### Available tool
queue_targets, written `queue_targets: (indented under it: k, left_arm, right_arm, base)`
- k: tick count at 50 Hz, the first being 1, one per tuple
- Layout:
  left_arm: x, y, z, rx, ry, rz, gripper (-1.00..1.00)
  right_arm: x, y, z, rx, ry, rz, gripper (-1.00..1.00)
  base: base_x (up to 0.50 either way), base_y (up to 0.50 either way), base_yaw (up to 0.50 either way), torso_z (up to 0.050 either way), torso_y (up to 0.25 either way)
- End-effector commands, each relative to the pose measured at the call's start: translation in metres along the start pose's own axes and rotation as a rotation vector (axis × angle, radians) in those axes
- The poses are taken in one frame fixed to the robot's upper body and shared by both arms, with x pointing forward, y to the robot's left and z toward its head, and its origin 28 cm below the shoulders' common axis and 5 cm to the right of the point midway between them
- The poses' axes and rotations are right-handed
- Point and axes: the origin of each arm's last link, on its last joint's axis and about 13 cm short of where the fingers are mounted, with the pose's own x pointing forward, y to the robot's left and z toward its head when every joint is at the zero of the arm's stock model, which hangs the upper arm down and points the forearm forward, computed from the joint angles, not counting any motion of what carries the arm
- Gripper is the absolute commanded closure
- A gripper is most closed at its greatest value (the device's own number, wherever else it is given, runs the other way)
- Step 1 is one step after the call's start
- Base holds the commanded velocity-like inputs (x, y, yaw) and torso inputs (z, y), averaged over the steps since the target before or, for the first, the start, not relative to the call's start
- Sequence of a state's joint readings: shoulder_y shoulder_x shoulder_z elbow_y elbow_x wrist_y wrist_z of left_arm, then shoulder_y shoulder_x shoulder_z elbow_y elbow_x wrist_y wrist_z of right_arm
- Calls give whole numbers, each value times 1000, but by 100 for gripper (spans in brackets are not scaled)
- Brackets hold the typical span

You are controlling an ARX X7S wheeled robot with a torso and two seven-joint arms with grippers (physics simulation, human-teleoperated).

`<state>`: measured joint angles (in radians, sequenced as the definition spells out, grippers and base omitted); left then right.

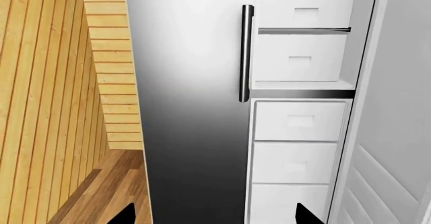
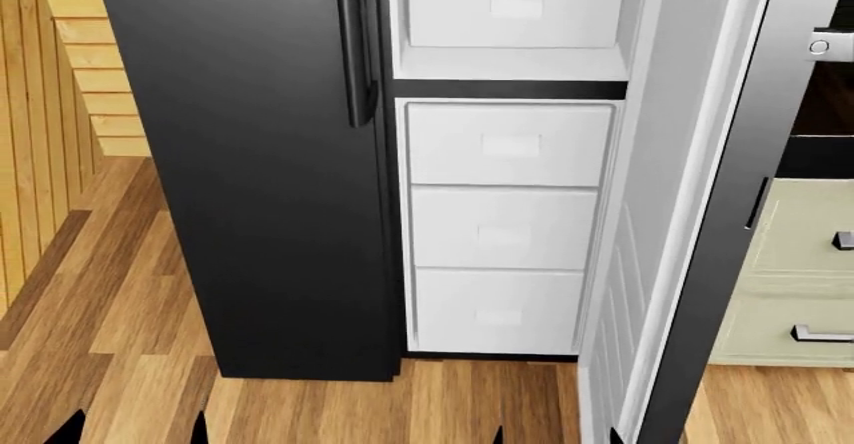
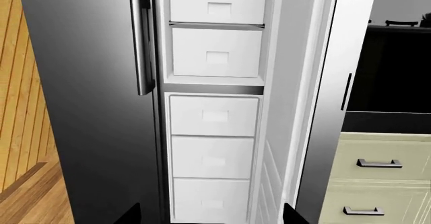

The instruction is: Close the fridge door

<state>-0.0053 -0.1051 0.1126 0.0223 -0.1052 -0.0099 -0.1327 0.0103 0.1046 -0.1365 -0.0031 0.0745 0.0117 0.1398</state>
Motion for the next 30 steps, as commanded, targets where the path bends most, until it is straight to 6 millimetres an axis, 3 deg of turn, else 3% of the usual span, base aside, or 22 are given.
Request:
queue_targets:
  k: [1,30]
  left_arm:
    - [0,0,1,-1,-1,-1,-100]
    - [-1,0,1,-6,1,-2,-100]
  right_arm:
    - [0,0,1,29,5,-6,-100]
    - [-1,-1,2,38,-3,-7,-100]
  base:
    - [0,-289,0,0,0]
    - [0,-500,0,0,0]
